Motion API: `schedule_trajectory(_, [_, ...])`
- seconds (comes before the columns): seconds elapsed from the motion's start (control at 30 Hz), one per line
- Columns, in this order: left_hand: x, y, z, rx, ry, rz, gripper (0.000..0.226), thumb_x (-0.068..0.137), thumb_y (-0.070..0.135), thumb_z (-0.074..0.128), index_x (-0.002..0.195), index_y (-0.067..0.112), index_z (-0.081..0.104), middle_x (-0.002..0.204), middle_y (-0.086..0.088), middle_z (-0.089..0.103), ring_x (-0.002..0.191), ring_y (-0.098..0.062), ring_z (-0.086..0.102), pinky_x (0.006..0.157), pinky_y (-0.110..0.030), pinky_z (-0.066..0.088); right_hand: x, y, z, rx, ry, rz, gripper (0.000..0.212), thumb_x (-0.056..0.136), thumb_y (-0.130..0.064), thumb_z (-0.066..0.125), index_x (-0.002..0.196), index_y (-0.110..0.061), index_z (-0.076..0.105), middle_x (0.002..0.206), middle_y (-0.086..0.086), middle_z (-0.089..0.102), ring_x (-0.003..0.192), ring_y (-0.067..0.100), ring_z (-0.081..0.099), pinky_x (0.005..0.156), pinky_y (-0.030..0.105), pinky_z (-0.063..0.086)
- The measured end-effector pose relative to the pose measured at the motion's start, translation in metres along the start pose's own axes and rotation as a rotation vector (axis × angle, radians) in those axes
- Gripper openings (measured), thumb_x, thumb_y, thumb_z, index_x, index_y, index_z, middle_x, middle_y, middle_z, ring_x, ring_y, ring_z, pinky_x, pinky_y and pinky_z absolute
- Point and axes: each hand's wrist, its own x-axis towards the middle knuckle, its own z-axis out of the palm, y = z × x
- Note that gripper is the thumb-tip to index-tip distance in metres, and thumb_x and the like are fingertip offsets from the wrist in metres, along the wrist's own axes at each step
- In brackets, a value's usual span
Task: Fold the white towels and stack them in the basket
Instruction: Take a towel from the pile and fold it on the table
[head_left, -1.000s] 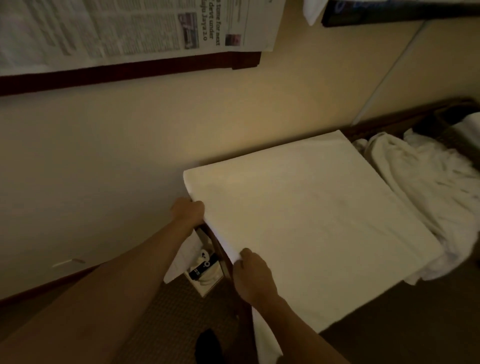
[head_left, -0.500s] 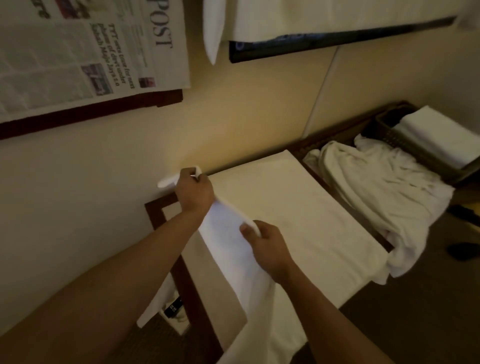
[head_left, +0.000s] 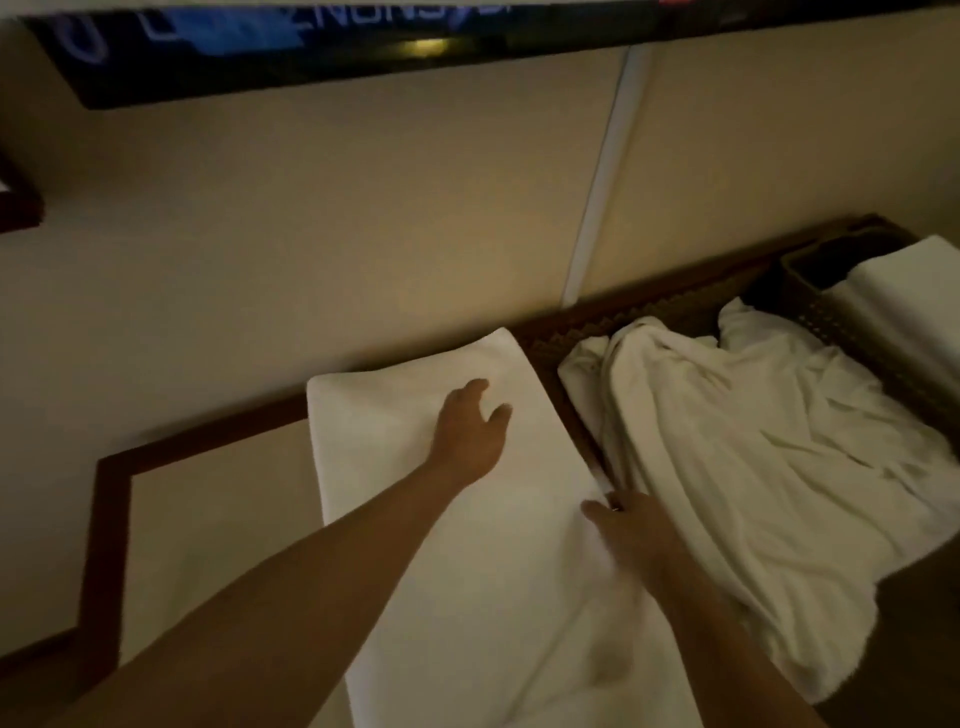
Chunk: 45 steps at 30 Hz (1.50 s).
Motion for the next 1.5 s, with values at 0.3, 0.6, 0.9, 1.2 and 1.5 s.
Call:
schedule_trajectory(0.3, [0.065, -0.088, -0.103, 0.648, 0.14, -0.141, 0.058, 0.099, 0.045, 0.052, 0.152, 0.027, 0.036, 0.155, -0.002, 0.039, 0.137, -0.033, 0.042, 0.108, -0.051, 0.04, 0.117, -0.099, 0.018, -0.102, -0.208, -0.25, 0.036, 0.094, -0.05, 0.061, 0.088, -0.014, 0.059, 0.084, 0.003, 0.061, 0.079, 0.024, 0.06, 0.072, 0.033, 0.044])
schedule_trajectory(0.6, [0.091, -0.122, -0.153, 0.717, -0.005, -0.235, 0.051, 0.09, 0.053, 0.065, 0.136, 0.034, 0.055, 0.141, -0.001, 0.053, 0.128, -0.03, 0.048, 0.106, -0.046, 0.039, 0.133, -0.15, 0.042, 0.258, -0.426, -0.333, 0.022, 0.081, -0.03, 0.067, 0.083, -0.008, 0.066, 0.079, 0.017, 0.065, 0.071, 0.028, 0.061, 0.062, 0.036, 0.051])
schedule_trajectory(0.9, [0.096, -0.136, -0.154, 0.514, -0.022, -0.146, 0.053, 0.078, 0.073, 0.059, 0.124, 0.047, 0.061, 0.142, 0.016, 0.054, 0.127, -0.018, 0.052, 0.11, -0.045, 0.04, 0.158, -0.168, 0.058, 0.196, -0.253, -0.287, 0.035, 0.093, -0.04, 0.067, 0.09, -0.006, 0.065, 0.081, 0.006, 0.062, 0.075, 0.024, 0.062, 0.061, 0.032, 0.047])
schedule_trajectory(1.2, [0.094, -0.143, -0.161, 0.607, 0.181, -0.014, 0.006, 0.094, 0.033, 0.067, 0.099, 0.032, 0.069, 0.115, 0.008, 0.062, 0.112, -0.022, 0.057, 0.094, -0.042, 0.045, 0.17, -0.168, 0.062, 0.372, -0.355, -0.207, 0.011, 0.092, -0.012, 0.067, 0.102, -0.011, 0.07, 0.096, 0.013, 0.073, 0.084, 0.03, 0.07, 0.072, 0.041, 0.058])
schedule_trajectory(1.5, [0.086, -0.126, -0.156, 0.575, -0.026, -0.009, 0.076, 0.085, 0.049, 0.073, 0.151, 0.041, 0.037, 0.157, 0.011, 0.038, 0.145, -0.017, 0.034, 0.119, -0.046, 0.027, 0.156, -0.18, 0.047, 0.393, -0.668, -0.465, 0.027, 0.08, 0.005, 0.07, 0.095, -0.015, 0.079, 0.095, 0.012, 0.076, 0.086, 0.03, 0.072, 0.076, 0.042, 0.059])
